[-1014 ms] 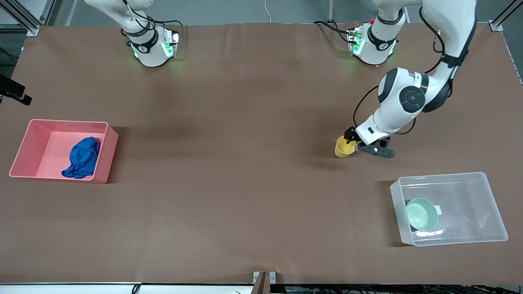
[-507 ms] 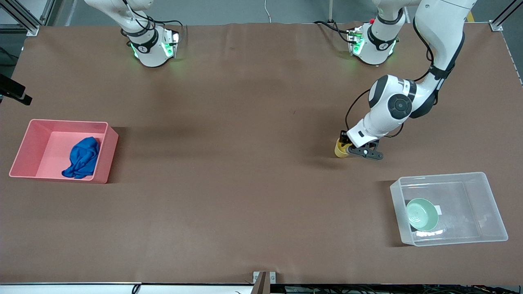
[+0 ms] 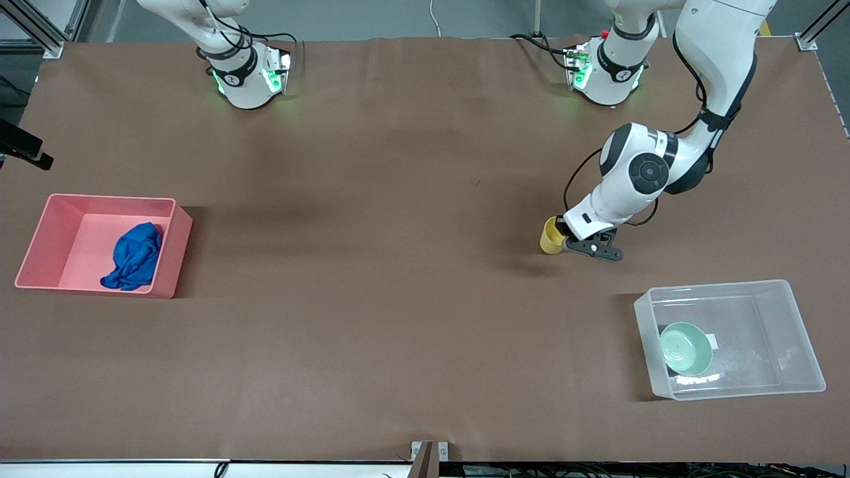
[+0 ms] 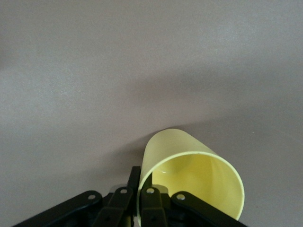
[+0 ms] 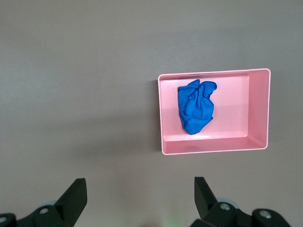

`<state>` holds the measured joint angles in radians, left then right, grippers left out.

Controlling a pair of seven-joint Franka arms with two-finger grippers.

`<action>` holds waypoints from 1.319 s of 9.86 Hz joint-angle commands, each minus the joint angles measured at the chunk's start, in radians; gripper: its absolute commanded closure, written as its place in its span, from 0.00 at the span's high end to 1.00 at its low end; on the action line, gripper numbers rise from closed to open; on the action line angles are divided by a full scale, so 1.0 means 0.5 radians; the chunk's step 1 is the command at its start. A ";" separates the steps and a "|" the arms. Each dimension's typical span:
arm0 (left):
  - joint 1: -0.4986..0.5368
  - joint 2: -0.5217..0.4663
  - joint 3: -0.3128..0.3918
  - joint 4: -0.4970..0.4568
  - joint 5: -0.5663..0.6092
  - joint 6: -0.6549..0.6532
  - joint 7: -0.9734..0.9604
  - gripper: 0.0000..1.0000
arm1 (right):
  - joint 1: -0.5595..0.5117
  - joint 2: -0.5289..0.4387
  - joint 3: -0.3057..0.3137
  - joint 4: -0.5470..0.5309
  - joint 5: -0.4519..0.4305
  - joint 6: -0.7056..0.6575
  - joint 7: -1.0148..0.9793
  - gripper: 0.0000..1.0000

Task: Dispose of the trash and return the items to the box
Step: 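Carry the yellow cup with the left gripper over the green bowl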

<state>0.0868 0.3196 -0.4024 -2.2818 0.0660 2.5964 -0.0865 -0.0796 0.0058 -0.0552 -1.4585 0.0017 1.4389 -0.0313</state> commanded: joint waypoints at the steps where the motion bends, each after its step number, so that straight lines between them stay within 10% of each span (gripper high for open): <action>1: 0.081 0.036 -0.005 0.087 0.058 0.005 0.007 0.00 | 0.006 -0.024 0.009 -0.022 -0.031 -0.003 -0.011 1.00; 4: 0.145 0.051 0.004 0.582 0.058 -0.404 0.035 0.00 | 0.006 -0.024 0.009 -0.022 -0.031 -0.006 -0.005 1.00; 8: 0.329 0.544 0.028 1.595 0.137 -0.952 0.378 0.00 | 0.015 -0.024 0.009 -0.019 -0.031 0.003 0.004 1.00; 13: 0.415 0.892 0.206 2.039 0.242 -1.002 0.820 0.00 | 0.027 -0.024 0.006 -0.019 -0.031 -0.006 0.007 1.00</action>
<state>0.2763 0.7353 -0.3014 -1.3033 0.1695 2.1328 0.2836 -0.0708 0.0059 -0.0520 -1.4586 0.0017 1.4381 -0.0312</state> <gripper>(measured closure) 0.965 0.000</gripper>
